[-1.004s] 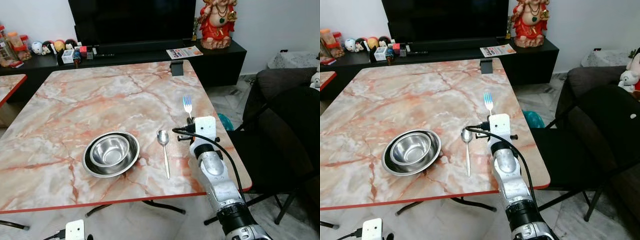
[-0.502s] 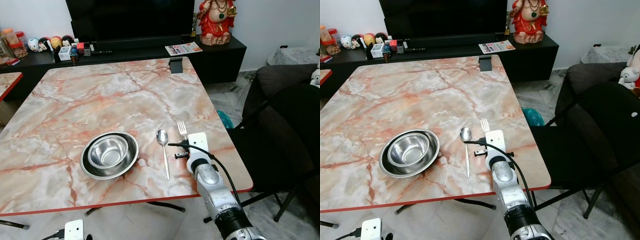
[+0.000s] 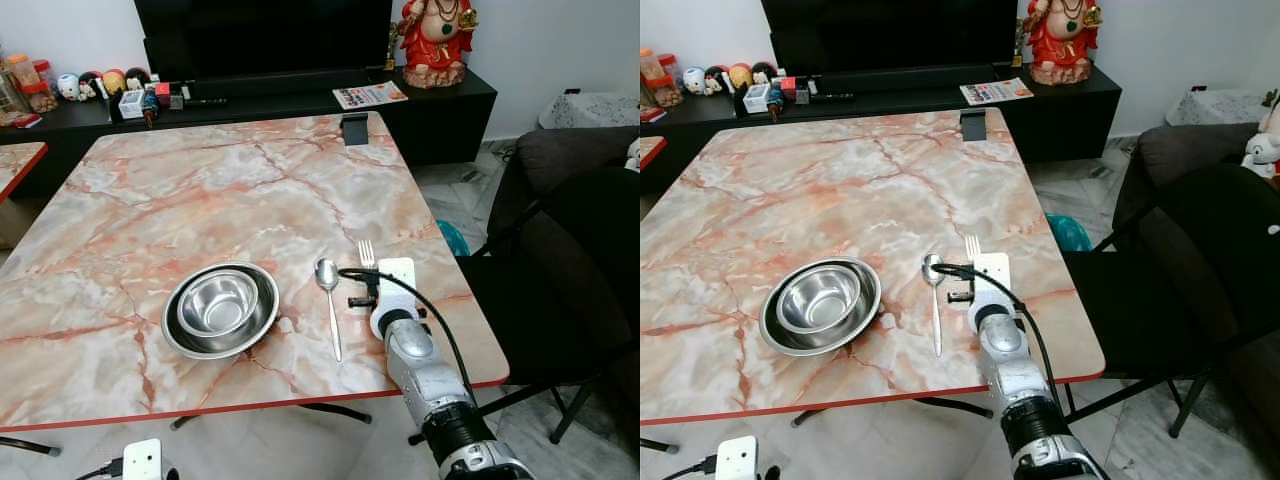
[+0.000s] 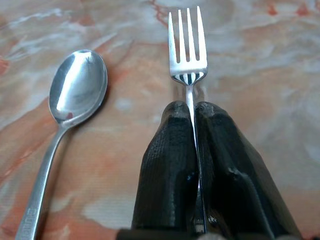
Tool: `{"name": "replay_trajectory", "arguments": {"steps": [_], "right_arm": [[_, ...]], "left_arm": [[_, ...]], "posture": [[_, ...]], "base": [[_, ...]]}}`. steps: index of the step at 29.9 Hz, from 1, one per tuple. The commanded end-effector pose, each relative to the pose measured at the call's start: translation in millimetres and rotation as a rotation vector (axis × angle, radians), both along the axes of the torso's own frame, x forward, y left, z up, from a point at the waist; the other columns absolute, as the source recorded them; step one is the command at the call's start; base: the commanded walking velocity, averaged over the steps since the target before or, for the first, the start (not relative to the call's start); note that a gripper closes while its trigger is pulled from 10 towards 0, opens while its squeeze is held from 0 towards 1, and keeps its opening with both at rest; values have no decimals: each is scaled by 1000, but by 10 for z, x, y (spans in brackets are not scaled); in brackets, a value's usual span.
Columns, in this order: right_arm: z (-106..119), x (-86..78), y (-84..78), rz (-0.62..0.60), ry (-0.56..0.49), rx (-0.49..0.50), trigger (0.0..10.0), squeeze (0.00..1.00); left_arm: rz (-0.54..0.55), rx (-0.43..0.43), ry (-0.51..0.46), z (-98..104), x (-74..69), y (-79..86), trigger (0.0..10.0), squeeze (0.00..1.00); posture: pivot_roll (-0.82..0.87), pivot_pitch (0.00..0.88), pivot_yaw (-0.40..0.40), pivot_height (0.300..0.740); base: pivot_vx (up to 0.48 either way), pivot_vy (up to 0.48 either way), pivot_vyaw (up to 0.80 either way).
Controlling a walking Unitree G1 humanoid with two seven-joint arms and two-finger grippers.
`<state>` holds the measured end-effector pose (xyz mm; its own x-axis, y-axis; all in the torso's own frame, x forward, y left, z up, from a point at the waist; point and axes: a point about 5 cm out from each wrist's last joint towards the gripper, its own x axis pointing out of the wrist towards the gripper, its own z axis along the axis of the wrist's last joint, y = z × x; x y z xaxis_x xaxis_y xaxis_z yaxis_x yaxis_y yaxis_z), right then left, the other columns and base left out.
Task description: Setting the table
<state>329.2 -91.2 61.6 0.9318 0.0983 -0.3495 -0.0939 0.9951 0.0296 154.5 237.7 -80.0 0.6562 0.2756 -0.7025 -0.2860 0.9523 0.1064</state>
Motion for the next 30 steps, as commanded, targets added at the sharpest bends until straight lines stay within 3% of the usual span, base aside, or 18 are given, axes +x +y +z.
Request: {"name": "replay_trajectory", "arguments": {"steps": [1, 25, 26, 27, 28, 29, 30], "right_arm": [[42, 32, 49, 9, 9, 7, 10000, 0], [79, 1, 132, 57, 29, 28, 10000, 0], [74, -2, 134, 61, 33, 30, 10000, 86], [68, -6, 131, 61, 36, 27, 10000, 780], [64, -8, 129, 60, 39, 24, 10000, 780], [61, -9, 127, 60, 40, 20, 10000, 984], [59, -11, 124, 59, 41, 18, 10000, 992]], "left_arm": [[-15, 9, 5, 6, 4, 19, 10000, 0], [-20, 10, 5, 3, 4, 3, 10000, 0], [-22, 10, 5, 3, 5, 1, 10000, 0], [-21, 10, 5, 3, 7, 0, 10000, 0], [-21, 9, 5, 3, 8, -1, 10000, 0], [-22, 10, 5, 3, 9, -2, 10000, 0], [-22, 10, 6, 3, 10, -2, 10000, 0]], "posture": [[2, 10, 68, 732], [1, 7, 63, 732], [2, 7, 62, 732], [1, 8, 63, 732], [1, 8, 63, 732], [1, 8, 63, 732], [1, 8, 64, 732]], "base": [[0, 0, 0], [0, 0, 0], [0, 0, 0], [0, 0, 0], [0, 0, 0], [0, 0, 0], [0, 0, 0]]}}
